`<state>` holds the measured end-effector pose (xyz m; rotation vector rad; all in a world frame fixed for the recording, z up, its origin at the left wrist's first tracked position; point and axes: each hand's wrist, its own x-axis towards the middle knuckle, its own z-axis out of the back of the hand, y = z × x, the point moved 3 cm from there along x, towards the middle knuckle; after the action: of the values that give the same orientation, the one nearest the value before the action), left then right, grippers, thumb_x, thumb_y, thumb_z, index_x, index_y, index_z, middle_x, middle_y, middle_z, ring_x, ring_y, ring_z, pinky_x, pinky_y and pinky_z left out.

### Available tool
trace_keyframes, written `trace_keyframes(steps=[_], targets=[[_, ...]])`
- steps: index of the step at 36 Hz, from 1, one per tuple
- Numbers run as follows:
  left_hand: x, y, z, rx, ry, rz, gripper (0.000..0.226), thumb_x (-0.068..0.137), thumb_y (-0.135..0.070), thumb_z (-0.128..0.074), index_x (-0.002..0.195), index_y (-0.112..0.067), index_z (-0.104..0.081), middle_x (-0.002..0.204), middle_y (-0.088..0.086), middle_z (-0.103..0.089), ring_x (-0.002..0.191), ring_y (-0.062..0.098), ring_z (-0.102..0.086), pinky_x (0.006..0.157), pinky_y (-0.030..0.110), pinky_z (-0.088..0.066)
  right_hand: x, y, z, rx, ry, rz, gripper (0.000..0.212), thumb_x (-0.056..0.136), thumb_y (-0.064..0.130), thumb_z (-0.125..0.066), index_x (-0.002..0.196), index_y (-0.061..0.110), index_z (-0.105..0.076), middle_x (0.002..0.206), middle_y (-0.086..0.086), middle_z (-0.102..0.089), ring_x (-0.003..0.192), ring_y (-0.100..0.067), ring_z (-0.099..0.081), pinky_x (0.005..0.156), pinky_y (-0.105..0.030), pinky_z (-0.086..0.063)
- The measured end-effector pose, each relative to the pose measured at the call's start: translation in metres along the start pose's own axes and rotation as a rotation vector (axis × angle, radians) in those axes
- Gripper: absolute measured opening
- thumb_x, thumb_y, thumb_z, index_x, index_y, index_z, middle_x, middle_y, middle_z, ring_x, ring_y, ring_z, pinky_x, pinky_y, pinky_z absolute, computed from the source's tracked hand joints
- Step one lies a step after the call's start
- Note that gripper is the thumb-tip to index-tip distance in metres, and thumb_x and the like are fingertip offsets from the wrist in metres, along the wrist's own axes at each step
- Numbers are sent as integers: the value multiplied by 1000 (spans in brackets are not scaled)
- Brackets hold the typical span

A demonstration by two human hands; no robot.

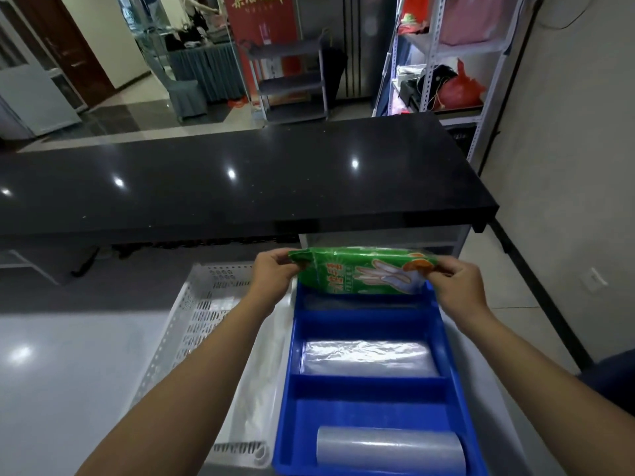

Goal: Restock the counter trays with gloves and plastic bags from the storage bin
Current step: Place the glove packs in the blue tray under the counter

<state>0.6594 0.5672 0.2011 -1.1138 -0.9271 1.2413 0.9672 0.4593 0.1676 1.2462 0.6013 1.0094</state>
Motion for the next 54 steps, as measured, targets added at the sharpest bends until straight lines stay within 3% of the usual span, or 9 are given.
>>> trace_keyframes(steps=[6, 14, 20, 23, 31, 36, 44, 51, 54], targets=[[15, 28, -7, 151, 6, 37, 32, 85, 5, -68, 90, -26, -77, 86, -5, -77, 90, 17, -72, 84, 32, -57, 2, -20, -5, -118, 4, -11, 31, 83, -8, -64, 98, 17, -75, 93, -5, -72, 82, -11, -65, 67, -10, -48], [13, 45, -12, 216, 110, 64, 26, 95, -6, -60, 90, -29, -72, 89, -6, -75, 87, 8, -70, 70, 17, -53, 6, -39, -2, -366, 77, -75, 25, 87, 13, -69, 111, 16, -75, 108, -16, -67, 100, -31, -63, 88, -43, -54], [25, 42, -12, 188, 139, 106, 20, 94, -9, -63, 93, -28, -70, 88, -8, -76, 87, 7, -72, 75, 25, -59, 21, -33, -6, -321, 104, -141, 19, 86, 15, -71, 105, 16, -74, 93, -1, -73, 88, -20, -68, 68, -22, -48], [30, 38, -14, 242, 58, 60, 16, 91, -9, -66, 102, -21, -67, 96, -5, -72, 93, 13, -69, 83, 32, -57, 28, -29, -9, -385, 36, -149, 23, 88, 22, -71, 109, 14, -67, 105, -7, -73, 98, -28, -66, 83, -42, -54], [-2, 51, -14, 505, 59, -90, 51, 90, -24, -69, 138, -23, -51, 130, -13, -54, 116, 5, -51, 98, 28, -42, -4, -17, -29, -514, 68, 55, 45, 87, 48, -63, 122, 23, -50, 117, -1, -60, 104, -20, -52, 87, -45, -47], [-27, 66, -12, 674, 166, -119, 65, 91, -33, -67, 148, -21, -40, 153, 3, -42, 138, 23, -41, 113, 41, -36, -2, -41, -36, -780, 307, -103, 73, 93, 55, -49, 152, 21, -24, 158, -6, -27, 143, -37, -24, 113, -55, -26], [-53, 67, -4, 723, 174, -72, 71, 91, -45, -64, 152, -28, -32, 161, 3, -29, 147, 22, -28, 117, 41, -27, 7, -29, -38, -815, 361, -166, 83, 88, 77, -32, 153, 26, -25, 162, -6, -23, 147, -38, -16, 116, -56, -20], [-83, 62, 19, 865, 203, -50, 75, 91, -62, -54, 155, -39, -22, 166, 1, -15, 153, 22, -10, 120, 45, -14, -32, -3, -46, -828, 374, -59, 73, 90, 60, -50, 152, 48, -12, 166, 3, -1, 151, -29, 2, 117, -58, -11], [-108, 57, 34, 909, 174, -38, 77, 90, -67, -49, 155, -39, -19, 167, 1, -9, 153, 24, -5, 122, 48, -10, -63, 20, -63, -835, 416, 21, 74, 90, 60, -50, 154, 42, -16, 166, 8, 0, 151, -24, 4, 117, -53, -10]])
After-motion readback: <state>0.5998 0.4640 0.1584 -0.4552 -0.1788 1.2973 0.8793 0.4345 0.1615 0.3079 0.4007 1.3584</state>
